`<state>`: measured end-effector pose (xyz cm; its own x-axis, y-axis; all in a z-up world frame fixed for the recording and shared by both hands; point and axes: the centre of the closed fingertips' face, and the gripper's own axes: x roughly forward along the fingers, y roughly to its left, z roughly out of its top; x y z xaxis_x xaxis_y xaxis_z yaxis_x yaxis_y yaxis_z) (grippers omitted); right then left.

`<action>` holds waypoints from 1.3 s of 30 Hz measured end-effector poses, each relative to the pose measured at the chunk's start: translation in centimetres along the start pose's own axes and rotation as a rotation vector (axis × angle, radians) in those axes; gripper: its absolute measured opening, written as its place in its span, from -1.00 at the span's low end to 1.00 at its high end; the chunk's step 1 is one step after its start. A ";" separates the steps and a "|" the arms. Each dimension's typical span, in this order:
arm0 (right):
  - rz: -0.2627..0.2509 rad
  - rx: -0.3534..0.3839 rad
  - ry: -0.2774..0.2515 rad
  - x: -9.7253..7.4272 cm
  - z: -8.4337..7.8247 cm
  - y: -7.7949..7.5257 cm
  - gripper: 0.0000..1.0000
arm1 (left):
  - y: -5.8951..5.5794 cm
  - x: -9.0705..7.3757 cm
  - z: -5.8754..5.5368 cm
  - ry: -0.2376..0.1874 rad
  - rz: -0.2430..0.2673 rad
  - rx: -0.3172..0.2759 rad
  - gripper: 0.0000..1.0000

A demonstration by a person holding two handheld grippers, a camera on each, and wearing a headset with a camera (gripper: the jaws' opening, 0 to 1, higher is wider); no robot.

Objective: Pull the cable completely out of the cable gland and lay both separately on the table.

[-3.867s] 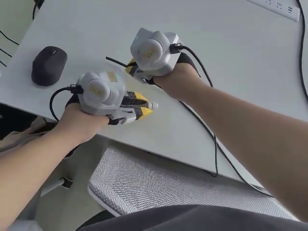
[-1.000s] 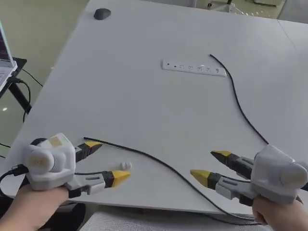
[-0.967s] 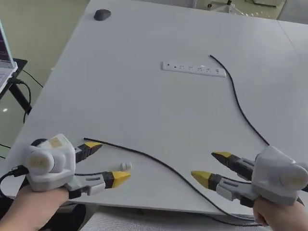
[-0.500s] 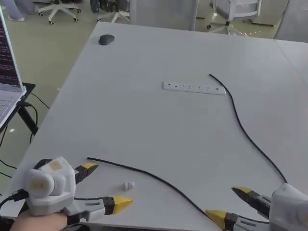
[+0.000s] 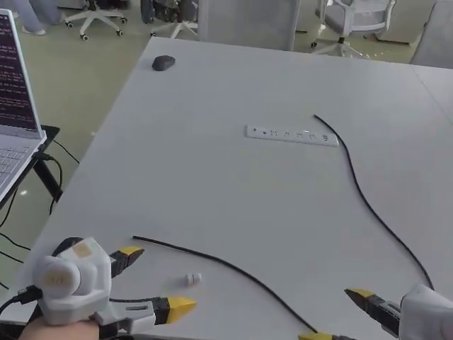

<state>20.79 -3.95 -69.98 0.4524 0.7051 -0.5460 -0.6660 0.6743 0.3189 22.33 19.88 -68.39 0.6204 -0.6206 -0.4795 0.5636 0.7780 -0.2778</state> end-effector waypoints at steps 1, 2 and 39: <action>0.004 0.003 -0.002 0.1 0.0 0.0 0.90 | 0.1 0.0 0.0 0.000 0.003 0.001 0.85; 0.007 0.008 -0.002 0.2 0.0 0.1 0.94 | 0.1 0.0 0.0 0.000 0.004 -0.001 0.86; -0.002 0.026 0.044 0.8 -1.1 -0.7 0.90 | 0.2 0.6 -0.5 0.033 -0.022 -0.019 0.97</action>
<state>21.01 -4.10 -71.49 0.4270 0.6936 -0.5802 -0.6492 0.6818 0.3373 22.57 19.74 -69.13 0.5893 -0.6341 -0.5007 0.5659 0.7662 -0.3044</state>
